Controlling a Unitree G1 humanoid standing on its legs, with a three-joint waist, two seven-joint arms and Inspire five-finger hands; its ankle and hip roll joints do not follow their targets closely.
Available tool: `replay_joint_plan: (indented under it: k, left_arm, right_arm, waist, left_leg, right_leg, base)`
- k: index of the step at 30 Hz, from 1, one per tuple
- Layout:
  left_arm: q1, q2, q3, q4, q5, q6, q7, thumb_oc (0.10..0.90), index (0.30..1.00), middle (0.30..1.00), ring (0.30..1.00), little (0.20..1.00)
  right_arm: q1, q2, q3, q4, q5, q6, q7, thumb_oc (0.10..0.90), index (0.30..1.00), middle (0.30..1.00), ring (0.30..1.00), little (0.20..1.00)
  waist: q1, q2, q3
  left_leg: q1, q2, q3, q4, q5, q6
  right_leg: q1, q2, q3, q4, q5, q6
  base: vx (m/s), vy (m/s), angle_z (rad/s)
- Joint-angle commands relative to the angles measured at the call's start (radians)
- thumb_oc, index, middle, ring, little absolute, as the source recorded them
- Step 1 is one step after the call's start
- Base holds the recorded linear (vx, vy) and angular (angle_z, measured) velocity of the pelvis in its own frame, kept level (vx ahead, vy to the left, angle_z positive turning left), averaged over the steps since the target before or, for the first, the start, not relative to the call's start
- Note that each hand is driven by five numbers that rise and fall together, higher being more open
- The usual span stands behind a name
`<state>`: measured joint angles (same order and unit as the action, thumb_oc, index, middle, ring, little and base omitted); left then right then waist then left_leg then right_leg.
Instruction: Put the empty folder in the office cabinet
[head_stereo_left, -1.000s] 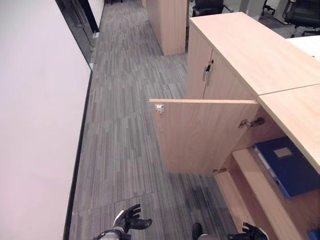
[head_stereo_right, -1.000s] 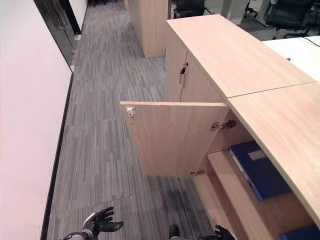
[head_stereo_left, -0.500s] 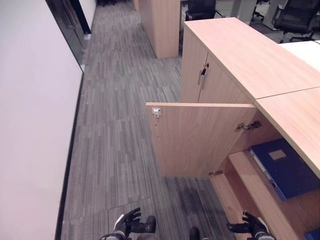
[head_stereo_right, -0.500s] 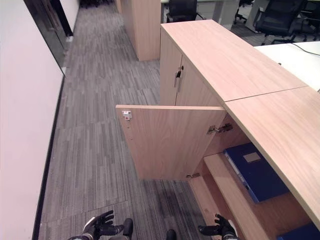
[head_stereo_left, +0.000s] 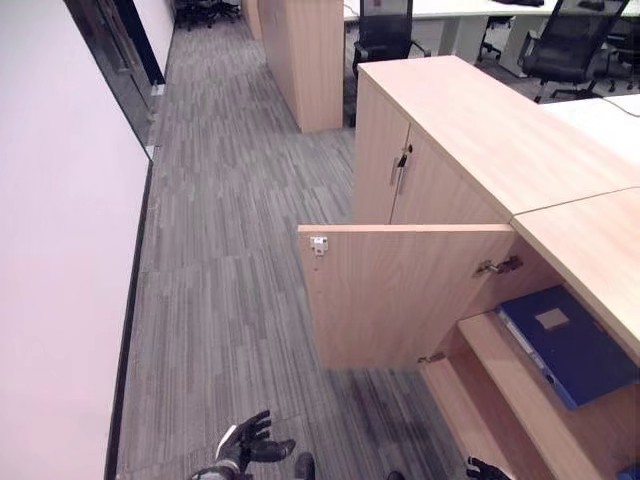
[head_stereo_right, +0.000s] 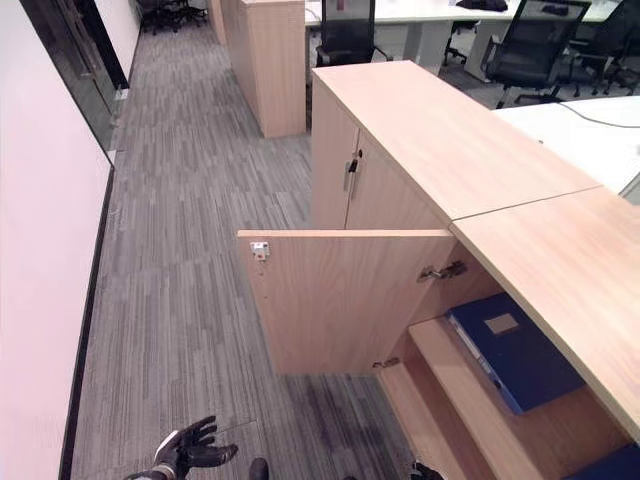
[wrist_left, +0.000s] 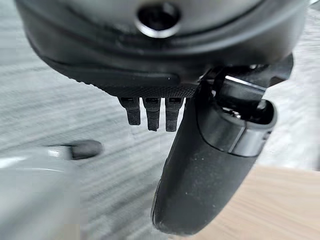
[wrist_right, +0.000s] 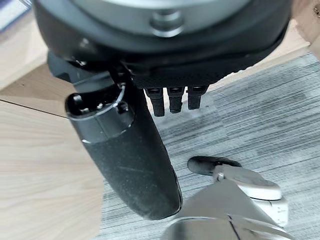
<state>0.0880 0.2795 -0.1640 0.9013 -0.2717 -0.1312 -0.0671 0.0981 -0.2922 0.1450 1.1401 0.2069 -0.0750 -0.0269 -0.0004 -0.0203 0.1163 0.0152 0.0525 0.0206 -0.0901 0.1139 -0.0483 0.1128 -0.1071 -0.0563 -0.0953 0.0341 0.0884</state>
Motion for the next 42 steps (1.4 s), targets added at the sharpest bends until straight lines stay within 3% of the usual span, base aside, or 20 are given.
replay_joint_plan:
  k: [1, 4, 12, 19, 31, 38, 42]
  left_arm:
    - [-0.118, 0.069, 0.024, -0.077, -0.062, -0.073, 0.033, 0.8, 0.9, 0.9, 0.9, 0.9]
    - [-0.159, 0.099, 0.043, -0.098, -0.08, -0.084, 0.045, 0.8, 0.9, 0.9, 0.9, 0.9]
    - [-0.48, 0.319, 0.103, -0.043, -0.192, -0.115, 0.098, 0.8, 0.9, 0.9, 0.9, 0.9]
    - [-0.678, 0.42, 0.063, 0.019, -0.22, -0.123, 0.113, 0.8, 0.9, 0.9, 0.9, 0.9]
    - [-0.855, 0.435, -0.024, 0.047, -0.23, -0.127, 0.104, 0.8, 0.9, 0.9, 0.9, 0.9]
    - [-0.913, 0.376, -0.061, 0.056, -0.242, -0.129, 0.101, 0.8, 0.9, 0.9, 0.9, 0.9]
    - [-0.916, 0.3, -0.055, 0.024, -0.3, -0.137, 0.105, 0.8, 0.9, 0.9, 0.9, 0.9]
  right_arm:
    - [-0.037, -0.035, -0.002, -0.031, 0.01, -0.021, -0.009, 0.8, 0.9, 0.9, 0.9, 0.9]
    - [-0.027, -0.032, 0.003, -0.054, 0.006, -0.021, -0.005, 0.8, 0.9, 0.9, 0.9, 0.9]
    - [0.025, -0.039, 0.054, -0.116, -0.017, -0.018, 0.027, 0.8, 0.9, 0.9, 0.9, 0.9]
    - [0.032, -0.049, 0.068, -0.108, -0.01, -0.012, 0.043, 0.8, 0.9, 0.9, 0.9, 0.9]
    - [0.021, -0.055, 0.083, -0.119, -0.007, -0.009, 0.059, 0.8, 0.9, 0.9, 0.9, 0.9]
    - [0.003, -0.057, 0.091, -0.116, -0.017, -0.006, 0.056, 0.8, 0.9, 0.9, 0.9, 0.9]
    - [-0.008, -0.052, 0.092, -0.105, -0.023, -0.001, 0.048, 0.8, 0.9, 0.9, 0.9, 0.9]
  waist:
    - [-0.011, -0.006, -0.011]
    - [-0.02, -0.008, -0.018]
    - [-0.082, -0.006, -0.046]
    - [-0.115, -0.007, -0.052]
    - [-0.141, -0.015, -0.051]
    - [-0.155, -0.026, -0.046]
    - [-0.159, -0.037, -0.04]
  left_leg:
    - [0.063, 0.023, -0.023, 0.003, -0.124, -0.024]
    - [0.077, 0.019, -0.013, 0.003, -0.133, -0.021]
    - [0.119, 0.018, 0.027, 0.003, -0.159, -0.024]
    - [0.127, 0.018, 0.056, 0.003, -0.165, -0.023]
    - [0.128, 0.015, 0.09, 0.003, -0.168, -0.022]
    - [0.128, 0.014, 0.114, 0.003, -0.173, -0.019]
    - [0.13, 0.013, 0.121, 0.003, -0.175, -0.014]
  right_leg:
    - [0.021, -0.043, 0.011, 0.015, -0.067, 0.091]
    - [0.025, -0.047, 0.019, 0.016, -0.066, 0.094]
    - [0.03, -0.058, 0.043, 0.016, -0.053, 0.111]
    - [0.013, -0.063, 0.061, 0.022, -0.039, 0.127]
    - [-0.008, -0.07, 0.069, 0.028, -0.019, 0.145]
    - [-0.028, -0.076, 0.073, 0.039, -0.007, 0.155]
    - [-0.04, -0.081, 0.075, 0.059, -0.003, 0.162]
  base:
    - [0.06, 0.062, -0.07]
    - [0.05, 0.044, -0.12]
    - [0.05, 0.027, -0.14]
    - [0.01, 0.015, -0.14]
    - [-0.01, 0.019, -0.09]
    - [-0.01, 0.014, -0.07]
    - [-0.01, 0.014, 0.0]
